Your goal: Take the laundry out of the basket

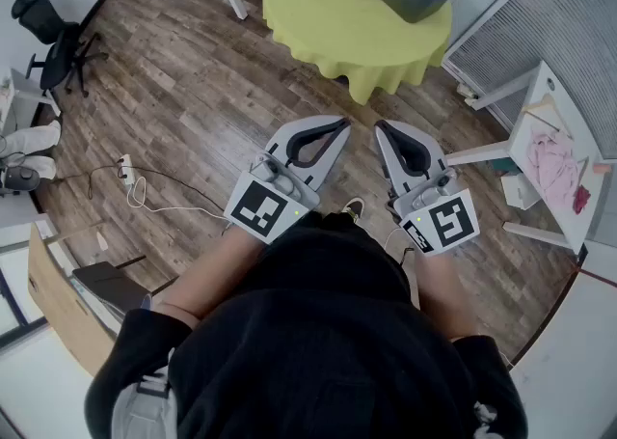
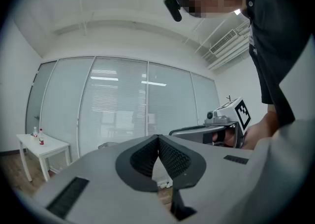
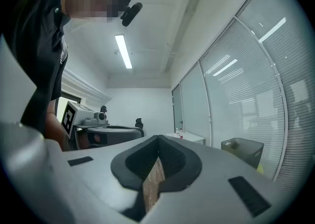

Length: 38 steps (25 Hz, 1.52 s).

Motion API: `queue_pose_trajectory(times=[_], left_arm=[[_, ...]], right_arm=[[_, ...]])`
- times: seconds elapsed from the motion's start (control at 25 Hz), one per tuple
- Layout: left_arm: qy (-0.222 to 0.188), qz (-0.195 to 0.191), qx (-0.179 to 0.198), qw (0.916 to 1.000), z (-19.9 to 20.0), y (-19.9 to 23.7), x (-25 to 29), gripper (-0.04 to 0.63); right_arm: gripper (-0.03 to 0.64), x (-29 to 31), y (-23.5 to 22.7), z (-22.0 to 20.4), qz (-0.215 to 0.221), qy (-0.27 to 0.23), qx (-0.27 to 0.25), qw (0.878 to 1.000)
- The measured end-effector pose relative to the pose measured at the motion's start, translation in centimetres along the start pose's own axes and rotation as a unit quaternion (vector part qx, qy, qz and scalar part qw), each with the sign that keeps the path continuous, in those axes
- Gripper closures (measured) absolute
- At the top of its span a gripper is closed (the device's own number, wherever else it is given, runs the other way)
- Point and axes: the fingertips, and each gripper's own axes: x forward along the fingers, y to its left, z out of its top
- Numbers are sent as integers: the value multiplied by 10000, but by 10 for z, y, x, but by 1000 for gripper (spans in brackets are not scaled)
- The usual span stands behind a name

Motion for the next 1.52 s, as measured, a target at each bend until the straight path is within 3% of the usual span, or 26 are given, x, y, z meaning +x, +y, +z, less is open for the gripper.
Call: queue_pose_trajectory(times=[0.88, 1.52], left_arm=[[26, -40, -38, 10000, -4, -11, 30, 586], [46, 45, 36, 10000, -8, -45, 77, 586]], right_arm=[[594, -23, -31, -1, -132, -96, 60, 9998], [595, -56, -70, -7, 305, -118, 73, 9994]])
